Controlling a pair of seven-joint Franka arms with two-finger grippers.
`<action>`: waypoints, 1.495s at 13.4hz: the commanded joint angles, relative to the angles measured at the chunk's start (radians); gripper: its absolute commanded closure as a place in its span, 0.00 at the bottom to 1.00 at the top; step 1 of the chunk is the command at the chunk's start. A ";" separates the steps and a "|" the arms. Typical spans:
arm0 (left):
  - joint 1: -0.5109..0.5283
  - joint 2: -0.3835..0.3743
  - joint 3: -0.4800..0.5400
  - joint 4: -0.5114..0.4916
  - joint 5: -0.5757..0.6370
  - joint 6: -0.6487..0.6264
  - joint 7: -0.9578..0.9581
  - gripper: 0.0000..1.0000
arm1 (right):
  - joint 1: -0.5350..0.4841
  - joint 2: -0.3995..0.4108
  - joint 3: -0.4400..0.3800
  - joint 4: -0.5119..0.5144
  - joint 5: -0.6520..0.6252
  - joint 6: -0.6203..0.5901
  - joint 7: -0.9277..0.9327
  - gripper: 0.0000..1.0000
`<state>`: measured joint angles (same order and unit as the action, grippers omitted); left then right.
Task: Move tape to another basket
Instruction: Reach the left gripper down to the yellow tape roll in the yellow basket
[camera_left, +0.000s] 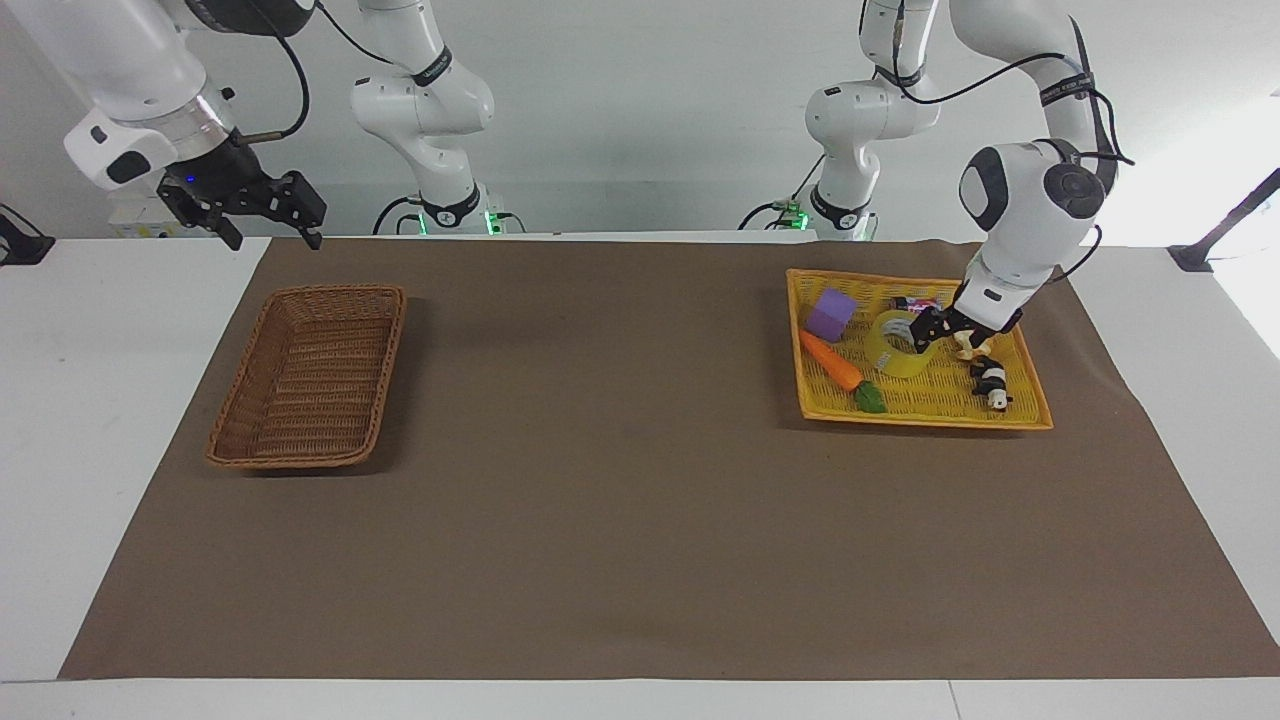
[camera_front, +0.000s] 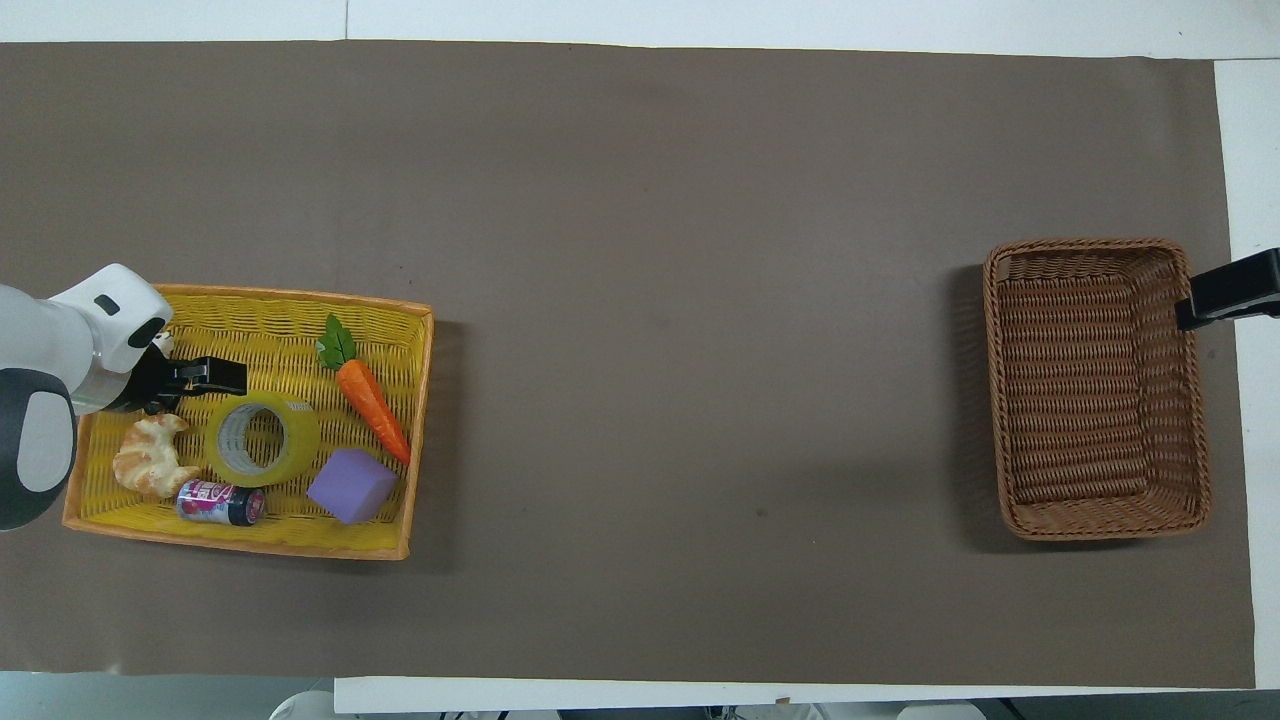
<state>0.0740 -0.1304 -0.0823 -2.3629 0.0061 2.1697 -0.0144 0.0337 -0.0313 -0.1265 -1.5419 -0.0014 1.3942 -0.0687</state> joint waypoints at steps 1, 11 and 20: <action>0.038 -0.025 -0.002 -0.050 -0.009 0.035 0.001 0.05 | -0.003 -0.018 0.004 -0.017 -0.005 -0.003 -0.003 0.00; 0.020 -0.041 -0.005 -0.105 -0.009 0.009 -0.009 0.19 | -0.003 -0.018 0.004 -0.017 -0.005 -0.003 -0.003 0.00; -0.016 -0.051 -0.005 -0.171 -0.009 0.027 -0.019 0.32 | -0.003 -0.018 0.004 -0.017 -0.003 -0.004 -0.003 0.00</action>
<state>0.0689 -0.1579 -0.0924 -2.4932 0.0061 2.1775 -0.0184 0.0337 -0.0313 -0.1265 -1.5419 -0.0014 1.3942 -0.0687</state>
